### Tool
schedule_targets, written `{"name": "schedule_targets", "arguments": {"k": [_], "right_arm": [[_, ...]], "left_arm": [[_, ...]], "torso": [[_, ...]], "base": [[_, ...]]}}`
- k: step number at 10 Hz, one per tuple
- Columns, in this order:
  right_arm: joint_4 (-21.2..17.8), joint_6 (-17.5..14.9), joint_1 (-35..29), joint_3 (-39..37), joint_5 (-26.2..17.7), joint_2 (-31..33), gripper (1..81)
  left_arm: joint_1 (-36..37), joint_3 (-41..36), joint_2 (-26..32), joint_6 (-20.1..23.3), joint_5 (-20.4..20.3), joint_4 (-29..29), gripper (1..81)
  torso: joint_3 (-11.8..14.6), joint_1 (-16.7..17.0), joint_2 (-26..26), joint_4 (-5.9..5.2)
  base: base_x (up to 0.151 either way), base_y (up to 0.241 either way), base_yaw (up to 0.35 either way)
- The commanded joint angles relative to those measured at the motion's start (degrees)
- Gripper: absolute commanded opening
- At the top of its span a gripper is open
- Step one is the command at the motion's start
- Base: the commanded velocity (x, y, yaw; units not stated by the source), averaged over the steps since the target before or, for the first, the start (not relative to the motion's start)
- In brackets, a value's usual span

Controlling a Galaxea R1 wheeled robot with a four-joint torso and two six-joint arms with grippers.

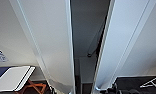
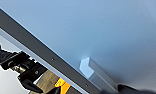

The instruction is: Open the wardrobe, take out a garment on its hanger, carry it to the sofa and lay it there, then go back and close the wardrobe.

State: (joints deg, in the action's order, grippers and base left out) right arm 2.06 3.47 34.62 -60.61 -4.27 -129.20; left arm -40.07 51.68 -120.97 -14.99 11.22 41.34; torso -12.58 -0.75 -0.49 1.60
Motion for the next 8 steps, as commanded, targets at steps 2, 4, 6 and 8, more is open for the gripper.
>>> {"name": "schedule_targets", "arguments": {"k": [2,4,6,8], "right_arm": [[0.14,0.74,-4.33,6.92,-3.47,0.23,81.1],[0.14,0.74,-4.25,7.53,-3.47,1.10,81.1],[0.40,0.74,-3.81,8.76,-3.47,2.77,81.1],[0.75,0.74,-3.46,9.82,-3.47,4.45,81.1]], "left_arm": [[0.30,-13.17,2.82,0.58,-7.26,-1.52,81.1],[-0.06,-15.54,6.78,0.67,-7.44,-0.91,81.1],[-0.23,-16.87,8.28,0.67,-7.26,-0.82,81.1],[-2.16,-16.26,8.10,0.67,-7.17,0.23,81.1]], "torso": [[0.00,0.00,0.00,0.00],[0.00,0.00,0.00,0.00],[0.00,0.00,0.00,0.00],[0.00,0.00,0.00,0.00]], "base": [[0.000,0.000,0.000],[0.000,0.000,0.000],[0.000,0.000,0.000],[0.000,0.000,0.000]]}}
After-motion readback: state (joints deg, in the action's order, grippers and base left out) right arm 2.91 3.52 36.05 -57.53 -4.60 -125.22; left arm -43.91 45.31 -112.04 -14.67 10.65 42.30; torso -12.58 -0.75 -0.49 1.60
